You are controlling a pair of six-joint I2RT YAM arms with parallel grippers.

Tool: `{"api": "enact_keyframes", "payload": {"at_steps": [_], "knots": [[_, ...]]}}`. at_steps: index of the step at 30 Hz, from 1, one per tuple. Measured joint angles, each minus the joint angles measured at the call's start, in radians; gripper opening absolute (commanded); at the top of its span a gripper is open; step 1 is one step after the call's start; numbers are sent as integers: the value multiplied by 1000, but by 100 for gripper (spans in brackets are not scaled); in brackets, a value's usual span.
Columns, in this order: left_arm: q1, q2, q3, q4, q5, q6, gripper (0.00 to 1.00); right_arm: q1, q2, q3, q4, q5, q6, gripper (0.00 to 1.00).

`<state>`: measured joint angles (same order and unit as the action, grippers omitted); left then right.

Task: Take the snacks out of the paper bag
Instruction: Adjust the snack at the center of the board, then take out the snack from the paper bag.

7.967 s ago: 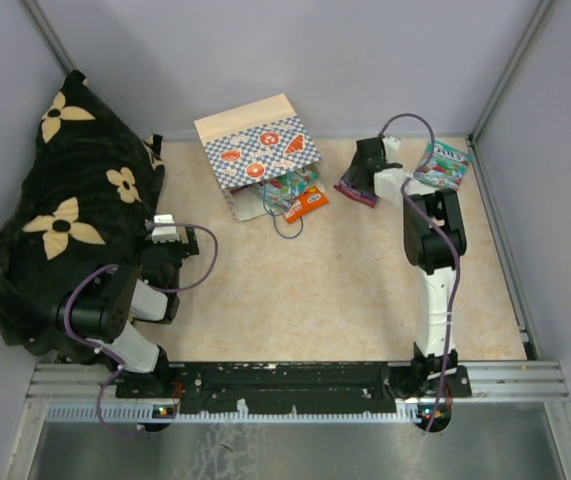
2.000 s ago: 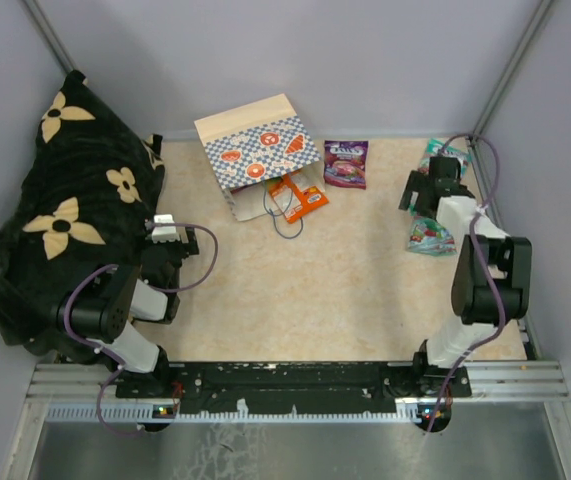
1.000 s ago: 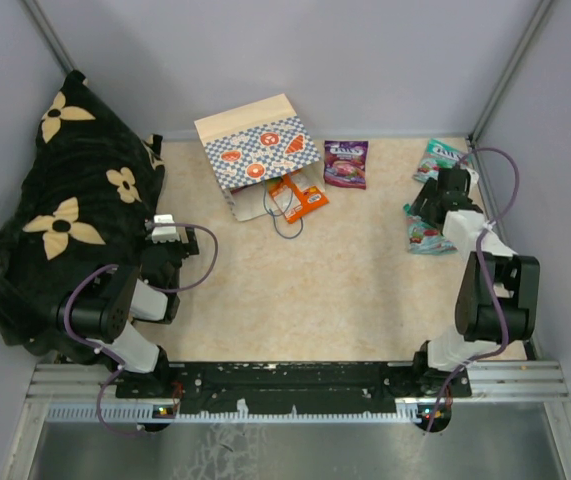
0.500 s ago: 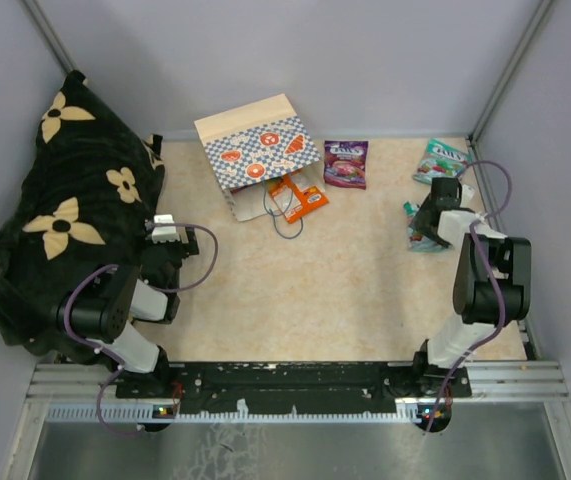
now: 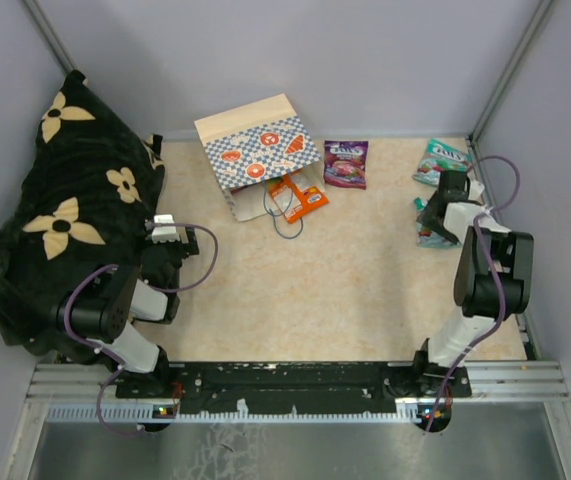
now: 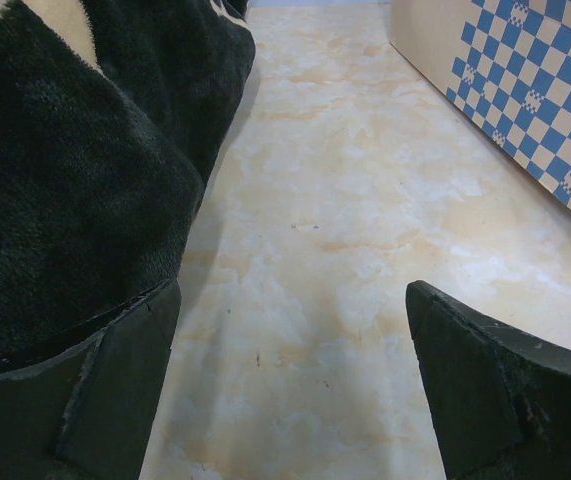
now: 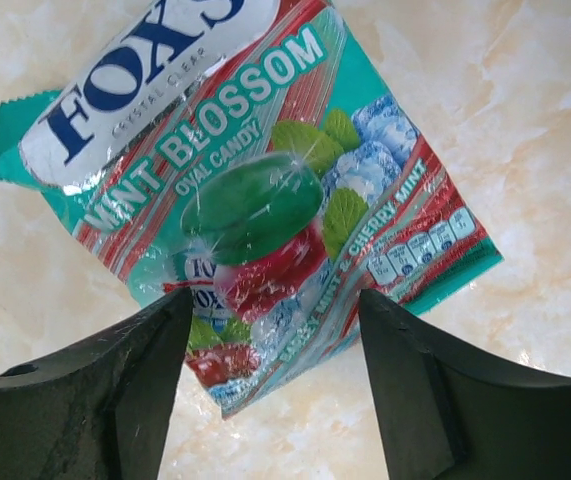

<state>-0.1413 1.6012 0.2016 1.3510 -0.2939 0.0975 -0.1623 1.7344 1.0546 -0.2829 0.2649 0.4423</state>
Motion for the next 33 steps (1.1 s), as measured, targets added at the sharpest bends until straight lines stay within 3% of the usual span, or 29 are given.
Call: {"api": "enact_keyframes", "payload": {"at_steps": [5, 9, 11, 13, 22, 30, 33], "knots": [[0, 0, 0, 0, 0, 0, 100, 113, -98, 4, -48, 57, 34, 77], [0, 0, 0, 0, 0, 0, 100, 309, -328, -157, 253, -30, 177, 75], [0, 0, 0, 0, 0, 0, 100, 361, -352, -225, 391, -89, 259, 73], [0, 0, 0, 0, 0, 0, 100, 407, -310, -272, 546, -139, 362, 72], [0, 0, 0, 0, 0, 0, 100, 551, 245, -284, 1154, -256, 842, 68], [0, 0, 0, 0, 0, 0, 100, 613, 435, -176, 1363, -179, 1061, 62], [0, 0, 0, 0, 0, 0, 100, 627, 478, -124, 1373, -154, 1094, 46]]}}
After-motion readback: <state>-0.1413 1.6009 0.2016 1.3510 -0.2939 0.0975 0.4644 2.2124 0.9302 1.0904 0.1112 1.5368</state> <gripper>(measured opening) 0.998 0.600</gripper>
